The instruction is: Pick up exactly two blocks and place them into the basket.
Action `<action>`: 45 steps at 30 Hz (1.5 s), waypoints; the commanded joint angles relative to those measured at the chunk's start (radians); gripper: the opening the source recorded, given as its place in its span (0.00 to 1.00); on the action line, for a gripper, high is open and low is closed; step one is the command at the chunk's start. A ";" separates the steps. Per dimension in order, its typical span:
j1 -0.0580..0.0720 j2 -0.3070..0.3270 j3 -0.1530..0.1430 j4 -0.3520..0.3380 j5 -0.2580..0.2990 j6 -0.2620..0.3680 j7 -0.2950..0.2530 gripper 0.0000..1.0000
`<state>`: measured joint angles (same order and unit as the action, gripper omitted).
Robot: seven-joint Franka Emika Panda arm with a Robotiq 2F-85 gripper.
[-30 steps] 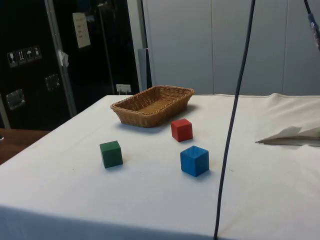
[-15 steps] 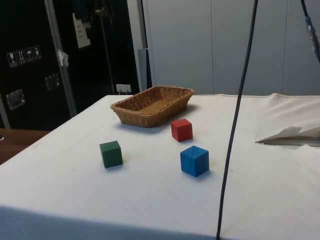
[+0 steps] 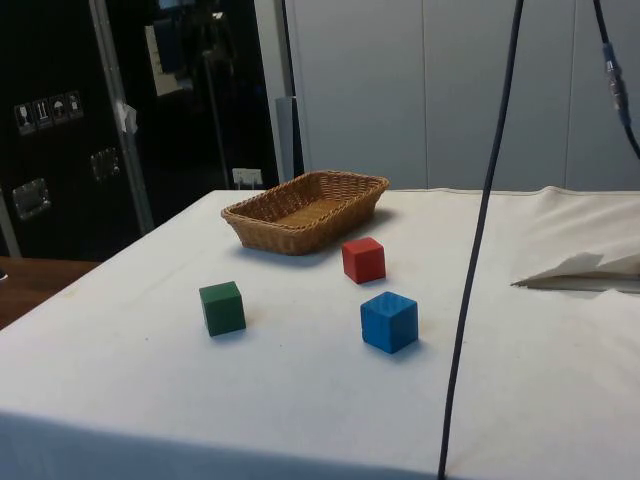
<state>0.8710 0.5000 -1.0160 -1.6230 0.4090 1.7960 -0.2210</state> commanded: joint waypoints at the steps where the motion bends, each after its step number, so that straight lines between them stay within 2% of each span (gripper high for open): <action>1: 0.000 0.000 0.002 -0.006 -0.002 0.007 0.001 1.00; 2: 0.032 -0.024 -0.015 -0.049 -0.022 0.043 0.011 1.00; 7: 0.031 -0.023 -0.003 -0.083 -0.029 0.081 0.016 1.00; 8: 0.000 0.000 0.014 -0.042 -0.011 0.044 0.006 1.00; 9: 0.031 -0.023 -0.001 -0.089 -0.030 0.088 0.017 1.00; 15: 0.033 -0.031 0.011 -0.134 -0.030 0.139 0.015 1.00; 16: 0.001 0.000 0.029 -0.090 -0.013 0.106 0.008 1.00; 17: 0.033 -0.032 0.011 -0.140 -0.030 0.144 0.014 1.00; 18: 0.034 -0.031 0.012 -0.150 -0.030 0.152 0.012 1.00; 22: 0.035 -0.032 0.016 -0.173 -0.029 0.170 0.009 1.00; 23: 0.001 0.000 0.035 -0.122 -0.013 0.131 0.005 1.00; 24: 0.034 -0.031 0.020 -0.185 -0.030 0.179 0.009 1.00; 32: 0.032 -0.026 0.036 -0.242 -0.037 0.224 0.007 1.00; 33: 0.001 0.000 0.057 -0.206 -0.021 0.199 0.001 1.00; 34: 0.031 -0.027 0.041 -0.256 -0.036 0.239 0.007 1.00; 40: 0.028 -0.032 0.065 -0.303 -0.024 0.303 0.006 1.00; 41: 0.001 -0.001 0.077 -0.256 -0.018 0.263 0.001 1.00; 42: 0.028 -0.032 0.065 -0.303 -0.024 0.303 0.006 1.00; 45: 0.024 -0.037 0.080 -0.319 -0.014 0.336 0.005 1.00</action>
<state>0.8720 0.4920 -0.9260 -1.9020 0.3960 2.0940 -0.2190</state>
